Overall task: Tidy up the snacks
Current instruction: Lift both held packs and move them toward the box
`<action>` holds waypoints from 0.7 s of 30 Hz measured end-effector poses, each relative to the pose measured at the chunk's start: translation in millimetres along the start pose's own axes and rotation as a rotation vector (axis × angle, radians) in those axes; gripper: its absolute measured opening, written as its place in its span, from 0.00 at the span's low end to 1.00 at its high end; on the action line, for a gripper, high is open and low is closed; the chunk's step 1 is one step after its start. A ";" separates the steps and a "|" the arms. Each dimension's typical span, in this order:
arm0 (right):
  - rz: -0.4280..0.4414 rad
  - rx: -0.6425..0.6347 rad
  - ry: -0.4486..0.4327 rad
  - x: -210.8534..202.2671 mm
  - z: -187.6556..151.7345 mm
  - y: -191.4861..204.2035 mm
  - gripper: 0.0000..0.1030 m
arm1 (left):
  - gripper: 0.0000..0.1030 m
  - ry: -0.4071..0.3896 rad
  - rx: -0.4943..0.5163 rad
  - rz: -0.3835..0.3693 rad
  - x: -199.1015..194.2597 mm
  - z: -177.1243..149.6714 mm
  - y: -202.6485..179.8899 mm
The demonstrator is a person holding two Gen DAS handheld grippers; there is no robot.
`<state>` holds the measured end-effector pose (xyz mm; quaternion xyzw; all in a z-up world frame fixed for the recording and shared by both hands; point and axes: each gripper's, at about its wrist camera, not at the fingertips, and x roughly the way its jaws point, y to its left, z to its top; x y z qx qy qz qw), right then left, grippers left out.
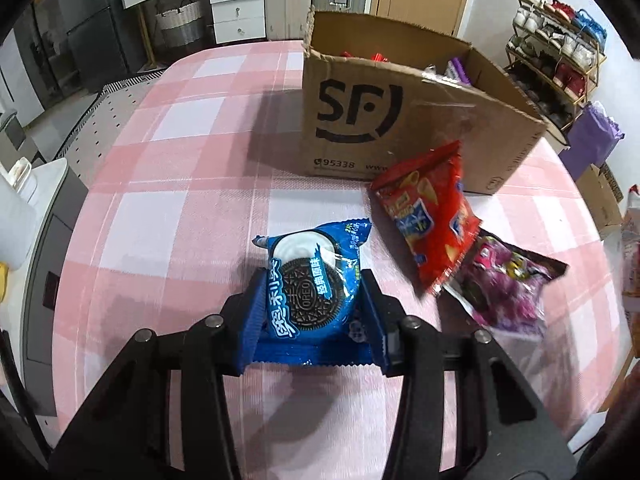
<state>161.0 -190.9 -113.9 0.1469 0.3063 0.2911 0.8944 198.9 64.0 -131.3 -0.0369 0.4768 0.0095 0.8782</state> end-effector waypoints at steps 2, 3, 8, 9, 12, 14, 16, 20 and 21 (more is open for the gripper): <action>0.001 -0.008 -0.002 -3.3 -1.8 6.2 0.68 | 0.41 -0.012 -0.007 -0.007 -11.3 -5.7 1.5; 0.001 -0.015 -0.004 -4.9 -2.3 10.1 0.68 | 0.41 -0.019 -0.008 -0.012 -17.9 -9.1 0.2; 0.008 -0.063 -0.019 -14.6 -2.6 33.9 0.68 | 0.41 -0.064 -0.003 -0.042 -47.1 -15.3 -0.3; 0.009 -0.073 -0.022 -15.6 -2.3 38.5 0.68 | 0.41 -0.071 -0.002 -0.047 -51.7 -14.7 -0.5; 0.010 -0.098 -0.022 -17.1 -0.8 49.8 0.68 | 0.41 -0.102 0.011 -0.067 -69.4 -11.2 -4.9; 0.010 -0.110 -0.025 -18.0 1.4 54.4 0.68 | 0.41 -0.121 0.023 -0.078 -79.0 -6.1 -8.7; 0.011 -0.120 -0.030 -19.0 7.0 58.2 0.68 | 0.41 -0.136 0.029 -0.088 -87.1 -0.1 -11.1; 0.014 -0.128 -0.045 -17.9 21.8 60.8 0.68 | 0.41 -0.172 0.059 -0.100 -104.6 11.6 -19.2; 0.013 -0.130 -0.049 -17.3 25.7 61.4 0.68 | 0.41 -0.179 0.069 -0.102 -106.9 15.1 -21.0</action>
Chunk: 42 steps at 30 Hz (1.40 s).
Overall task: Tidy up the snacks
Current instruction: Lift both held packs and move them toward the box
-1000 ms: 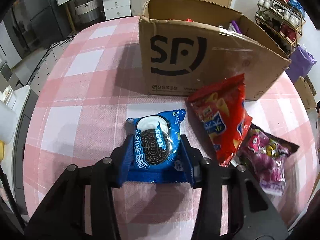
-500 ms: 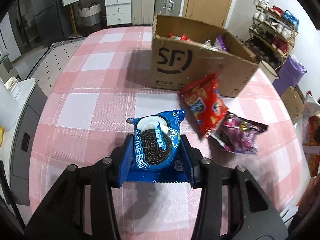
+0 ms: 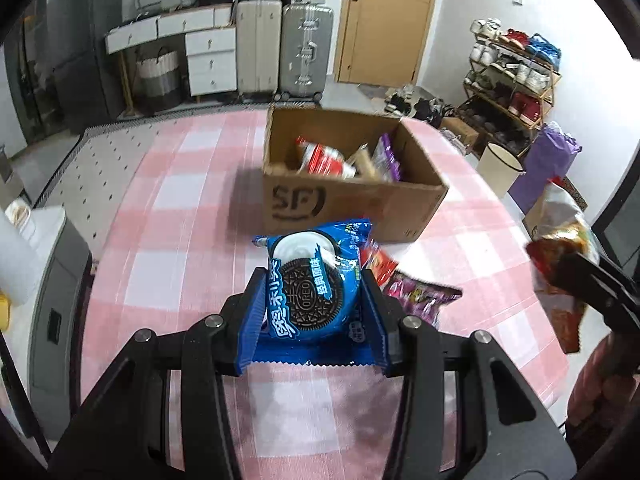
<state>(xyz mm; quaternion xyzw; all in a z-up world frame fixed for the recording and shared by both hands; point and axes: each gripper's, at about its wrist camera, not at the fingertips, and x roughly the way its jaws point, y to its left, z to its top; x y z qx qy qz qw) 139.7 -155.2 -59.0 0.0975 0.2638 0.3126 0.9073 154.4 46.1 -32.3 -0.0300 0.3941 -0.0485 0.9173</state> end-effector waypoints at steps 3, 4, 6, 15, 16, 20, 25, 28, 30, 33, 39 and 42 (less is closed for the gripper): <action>0.003 -0.010 -0.012 4.3 13.2 -1.1 0.68 | 0.41 -0.004 0.016 -0.010 -1.0 12.4 -3.7; 0.004 -0.015 -0.017 6.0 18.3 -1.1 0.68 | 0.41 -0.003 0.019 -0.015 -1.0 16.2 -4.4; 0.005 -0.024 -0.024 9.5 26.8 -1.5 0.68 | 0.41 -0.003 0.019 -0.022 0.8 25.2 -3.7; 0.016 -0.037 -0.024 37.8 64.4 -9.8 0.68 | 0.41 -0.001 0.030 -0.048 17.6 67.9 -3.6; 0.014 -0.037 -0.024 41.2 68.7 -11.0 0.68 | 0.41 0.001 0.027 -0.051 20.2 72.6 -3.2; 0.014 -0.018 -0.031 52.3 81.4 -20.1 0.68 | 0.41 0.014 0.021 -0.062 33.1 92.7 -3.2; -0.008 -0.002 -0.019 70.5 96.2 -33.0 0.68 | 0.41 0.017 0.037 -0.058 48.8 116.3 -6.5; -0.034 0.018 -0.019 80.2 104.0 -40.7 0.68 | 0.41 0.026 0.032 -0.055 60.3 127.9 -7.6; -0.038 0.046 -0.020 87.1 106.6 -46.4 0.68 | 0.41 0.023 0.030 -0.056 66.6 132.2 -8.0; -0.052 0.054 -0.002 99.7 109.3 -52.1 0.69 | 0.41 0.030 0.040 -0.057 77.7 138.4 -11.8; -0.068 0.045 0.009 121.0 117.8 -60.6 0.69 | 0.41 0.048 0.041 -0.064 102.5 141.5 -11.1; -0.073 0.045 0.023 132.9 118.8 -66.0 0.69 | 0.41 0.060 0.027 -0.063 116.3 140.7 -5.5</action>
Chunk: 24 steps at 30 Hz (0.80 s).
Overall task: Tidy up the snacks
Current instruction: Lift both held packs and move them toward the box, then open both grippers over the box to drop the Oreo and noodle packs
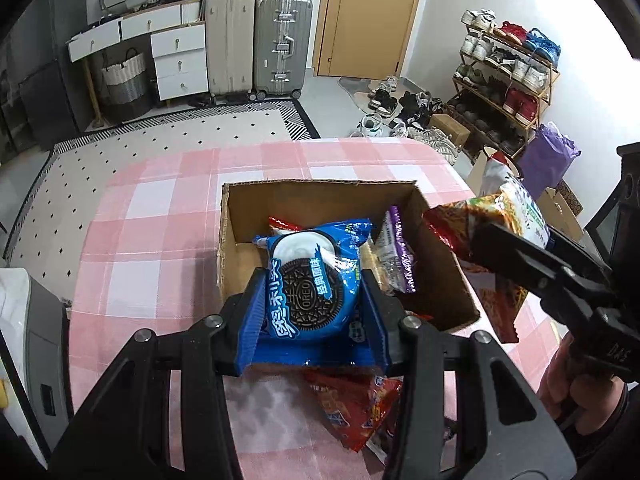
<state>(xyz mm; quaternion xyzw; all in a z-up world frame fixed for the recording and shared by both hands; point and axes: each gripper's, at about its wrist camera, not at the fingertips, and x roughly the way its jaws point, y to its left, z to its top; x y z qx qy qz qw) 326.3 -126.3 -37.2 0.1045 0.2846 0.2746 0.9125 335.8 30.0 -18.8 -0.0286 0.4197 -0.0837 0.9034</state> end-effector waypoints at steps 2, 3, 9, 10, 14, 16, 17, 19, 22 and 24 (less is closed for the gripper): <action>-0.003 0.004 0.015 9.4 -0.6 -2.4 0.69 | 0.41 0.009 -0.009 -0.004 9.4 -0.1 5.0; -0.005 0.003 0.023 13.9 -1.5 -2.6 0.69 | 0.41 0.014 -0.011 -0.005 13.4 0.0 6.3; -0.003 -0.027 0.074 39.2 -5.3 3.6 0.69 | 0.41 0.029 -0.026 -0.014 34.9 1.3 13.9; -0.003 -0.033 0.085 44.6 -5.2 4.0 0.69 | 0.41 0.032 -0.031 -0.016 37.4 1.0 14.4; -0.023 -0.050 0.106 56.8 -5.2 1.4 0.71 | 0.45 0.040 -0.055 -0.013 46.1 2.0 18.8; -0.049 -0.062 0.117 58.7 -5.7 -1.8 0.77 | 0.57 0.043 -0.072 0.006 47.4 2.3 21.7; -0.063 -0.064 0.113 57.5 -5.4 -3.7 0.82 | 0.66 0.045 -0.084 0.018 47.5 2.3 23.9; -0.067 -0.054 0.092 50.7 -4.6 -8.3 0.83 | 0.67 0.032 -0.095 -0.006 43.9 1.5 25.8; -0.065 -0.045 0.062 38.0 -1.6 -13.1 0.85 | 0.68 0.023 -0.085 0.009 37.9 1.0 23.2; -0.070 -0.050 0.040 29.4 0.5 -13.1 0.85 | 0.68 0.012 -0.086 -0.002 31.4 0.3 21.9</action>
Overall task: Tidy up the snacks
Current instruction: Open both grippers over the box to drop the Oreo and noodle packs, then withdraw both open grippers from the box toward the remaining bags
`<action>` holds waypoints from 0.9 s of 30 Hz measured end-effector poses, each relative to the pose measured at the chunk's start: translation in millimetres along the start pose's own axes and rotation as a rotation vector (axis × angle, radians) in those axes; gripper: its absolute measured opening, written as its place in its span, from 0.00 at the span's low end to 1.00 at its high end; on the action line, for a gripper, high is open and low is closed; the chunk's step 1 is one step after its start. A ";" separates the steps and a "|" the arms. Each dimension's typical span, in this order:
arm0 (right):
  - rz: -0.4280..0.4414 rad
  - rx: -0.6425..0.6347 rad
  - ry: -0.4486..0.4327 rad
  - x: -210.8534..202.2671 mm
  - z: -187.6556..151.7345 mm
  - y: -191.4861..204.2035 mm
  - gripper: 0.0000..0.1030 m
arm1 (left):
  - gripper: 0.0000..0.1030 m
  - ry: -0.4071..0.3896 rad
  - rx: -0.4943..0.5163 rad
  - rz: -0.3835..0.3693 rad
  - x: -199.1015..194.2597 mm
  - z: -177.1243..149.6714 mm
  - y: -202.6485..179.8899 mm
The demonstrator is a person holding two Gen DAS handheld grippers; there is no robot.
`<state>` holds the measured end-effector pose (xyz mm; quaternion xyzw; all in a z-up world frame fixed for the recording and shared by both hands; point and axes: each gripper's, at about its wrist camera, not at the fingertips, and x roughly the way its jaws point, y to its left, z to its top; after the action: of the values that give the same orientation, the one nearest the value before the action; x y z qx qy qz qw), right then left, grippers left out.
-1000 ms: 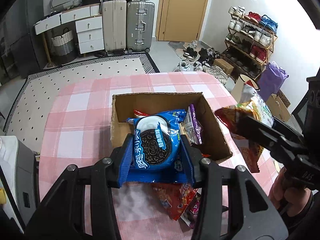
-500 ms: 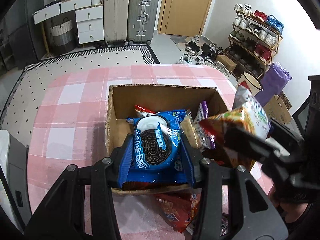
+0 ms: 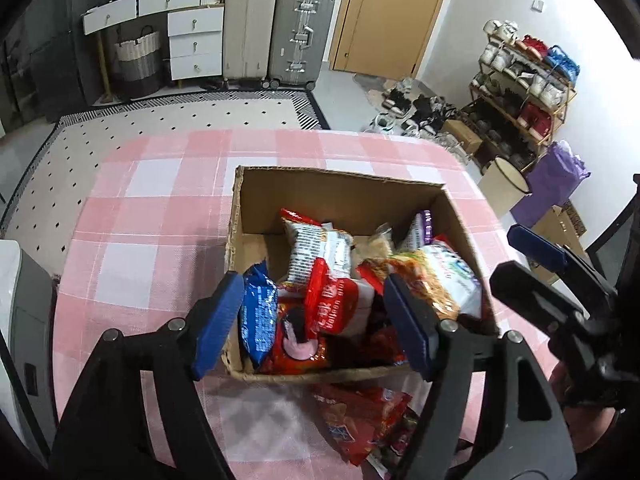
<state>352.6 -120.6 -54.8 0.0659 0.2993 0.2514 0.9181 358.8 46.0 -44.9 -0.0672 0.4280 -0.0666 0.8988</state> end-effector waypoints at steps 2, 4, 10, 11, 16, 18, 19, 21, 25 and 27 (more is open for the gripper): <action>0.002 -0.003 -0.018 -9.1 -0.3 -0.2 0.87 | 0.68 -0.007 0.006 0.009 -6.7 -0.5 -1.2; 0.001 -0.006 -0.025 -16.8 -1.1 0.2 0.88 | 0.68 -0.016 0.010 0.011 -14.3 -1.7 -2.4; 0.004 -0.012 -0.045 -37.1 -4.7 5.2 0.89 | 0.71 -0.031 0.013 0.015 -38.3 -9.7 -7.6; 0.004 -0.013 -0.047 -39.6 -4.9 7.5 0.89 | 0.72 -0.034 0.010 0.013 -42.2 -11.9 -7.8; 0.005 -0.023 -0.076 -60.6 -8.7 16.5 0.91 | 0.75 -0.050 -0.001 0.002 -59.2 -25.5 -8.3; 0.003 -0.030 -0.085 -69.1 -11.2 18.7 0.92 | 0.76 -0.052 -0.008 0.000 -64.5 -31.8 -7.7; 0.002 -0.032 -0.088 -72.8 -12.9 21.0 0.92 | 0.76 -0.051 -0.010 0.000 -67.5 -36.0 -7.9; -0.002 -0.031 -0.091 -79.7 -16.9 21.5 0.93 | 0.77 -0.052 -0.014 0.000 -72.7 -43.8 -7.8; -0.002 -0.026 -0.097 -96.5 -30.1 24.6 0.94 | 0.78 -0.055 -0.031 -0.012 -83.5 -59.0 -8.8; -0.005 -0.030 -0.099 -103.0 -36.0 28.0 0.94 | 0.78 -0.060 -0.033 -0.014 -89.3 -65.8 -10.3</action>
<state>248.3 -149.1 -23.3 0.0636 0.2500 0.2501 0.9332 251.1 47.5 -16.3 -0.0870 0.4016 -0.0635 0.9094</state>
